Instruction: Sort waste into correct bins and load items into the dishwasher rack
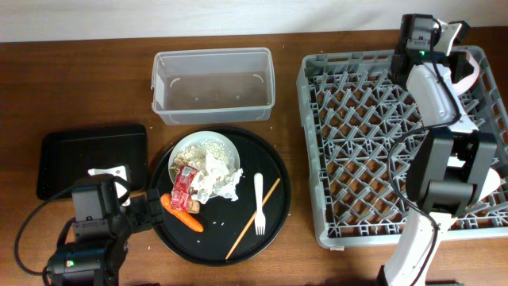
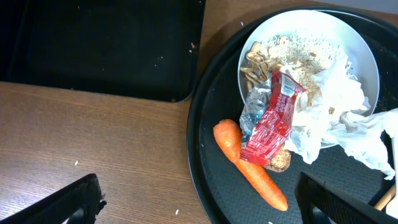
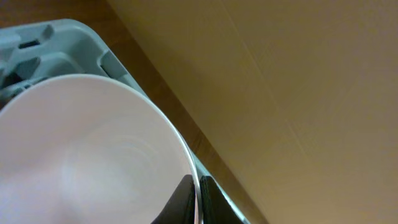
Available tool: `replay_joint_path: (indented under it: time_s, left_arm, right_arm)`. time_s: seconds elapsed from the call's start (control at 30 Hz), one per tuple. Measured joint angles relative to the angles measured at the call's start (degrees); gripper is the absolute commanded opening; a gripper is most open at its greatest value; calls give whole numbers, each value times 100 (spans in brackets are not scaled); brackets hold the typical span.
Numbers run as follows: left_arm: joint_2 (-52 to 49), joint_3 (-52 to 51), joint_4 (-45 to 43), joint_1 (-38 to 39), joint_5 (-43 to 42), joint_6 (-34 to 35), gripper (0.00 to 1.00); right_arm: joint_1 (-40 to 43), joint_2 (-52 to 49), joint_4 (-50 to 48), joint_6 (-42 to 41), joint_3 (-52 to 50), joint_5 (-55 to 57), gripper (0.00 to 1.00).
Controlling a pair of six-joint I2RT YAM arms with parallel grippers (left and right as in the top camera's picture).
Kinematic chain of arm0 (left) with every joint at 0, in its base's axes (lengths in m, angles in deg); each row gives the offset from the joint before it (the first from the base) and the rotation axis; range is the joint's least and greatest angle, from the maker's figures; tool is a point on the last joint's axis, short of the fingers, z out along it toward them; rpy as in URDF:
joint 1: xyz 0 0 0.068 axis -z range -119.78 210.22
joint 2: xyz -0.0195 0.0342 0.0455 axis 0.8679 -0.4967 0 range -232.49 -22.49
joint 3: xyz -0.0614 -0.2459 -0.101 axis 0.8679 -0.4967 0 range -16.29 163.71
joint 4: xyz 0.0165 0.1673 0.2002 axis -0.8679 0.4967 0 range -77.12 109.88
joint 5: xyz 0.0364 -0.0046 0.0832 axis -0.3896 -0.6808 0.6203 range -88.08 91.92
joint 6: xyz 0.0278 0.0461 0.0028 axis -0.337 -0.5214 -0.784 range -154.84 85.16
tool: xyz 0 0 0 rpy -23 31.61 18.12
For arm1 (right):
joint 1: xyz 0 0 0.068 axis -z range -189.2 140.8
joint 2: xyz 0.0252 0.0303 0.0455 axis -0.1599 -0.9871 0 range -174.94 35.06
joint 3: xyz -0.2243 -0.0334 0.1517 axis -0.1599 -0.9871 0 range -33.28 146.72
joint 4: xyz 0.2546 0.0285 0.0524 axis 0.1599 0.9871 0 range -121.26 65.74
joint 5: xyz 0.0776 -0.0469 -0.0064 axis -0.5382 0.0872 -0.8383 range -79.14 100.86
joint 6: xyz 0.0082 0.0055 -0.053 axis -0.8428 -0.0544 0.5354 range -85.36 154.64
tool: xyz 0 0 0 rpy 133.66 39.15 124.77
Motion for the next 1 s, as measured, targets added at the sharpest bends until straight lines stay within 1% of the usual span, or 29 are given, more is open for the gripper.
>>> replay_joint_path:
  time_s: [0.1, 0.17, 0.27, 0.3, 0.37, 0.5, 0.57, 0.6, 0.63, 0.7, 0.73, 0.8, 0.9, 0.97, 1.0]
  left_arm:
    - [0, 0, -2, 0, 0, 0, 99]
    - [0, 0, -2, 0, 0, 2, 99]
    - [0, 0, -2, 0, 0, 0, 99]
    - [0, 0, -2, 0, 0, 0, 99]
    - [0, 0, -4, 0, 0, 0, 99]
    - [0, 0, 0, 0, 0, 0, 99]
    - [0, 0, -2, 0, 0, 0, 99]
    - [0, 0, -2, 0, 0, 0, 99]
    - [0, 0, -2, 0, 0, 0, 99]
    - [0, 0, -4, 0, 0, 0, 99]
    - [0, 0, -15, 0, 0, 0, 99]
    - [0, 0, -28, 0, 0, 0, 100]
    - [-2, 0, -94, 0, 0, 0, 99]
    - [0, 0, -98, 0, 0, 0, 99]
    - [0, 0, -105, 0, 0, 0, 99]
  right_arm:
    - [33, -2, -70, 125, -81, 136, 8]
    - [81, -9, -326, 348, -98, 216, 8]
    - [151, -9, -826, 892, -116, 260, 7]
    - [151, -9, -837, 1067, -116, 258, 7]
    - [129, -9, -715, 1174, -232, 151, 7]
    - [-136, 79, -815, 1137, -715, 560, 8]
    - [-446, 94, -798, 1088, -833, 640, 15]
    - [-538, 94, -789, 1095, -852, 581, 22]
    - [-636, 90, -765, 1078, -885, 439, 41]
    - [-824, 15, -702, 1021, -977, 28, 73]
    - [-927, -20, -601, 1029, -1003, -85, 80]
    - [-1102, -22, -343, 905, -1023, -201, 82]
    - [-1165, 48, 675, 240, -992, -807, 83]
    - [-1093, 271, 1097, -120, -1029, -1475, 84]
    - [-1132, 577, 1392, -234, -1045, -2002, 88]
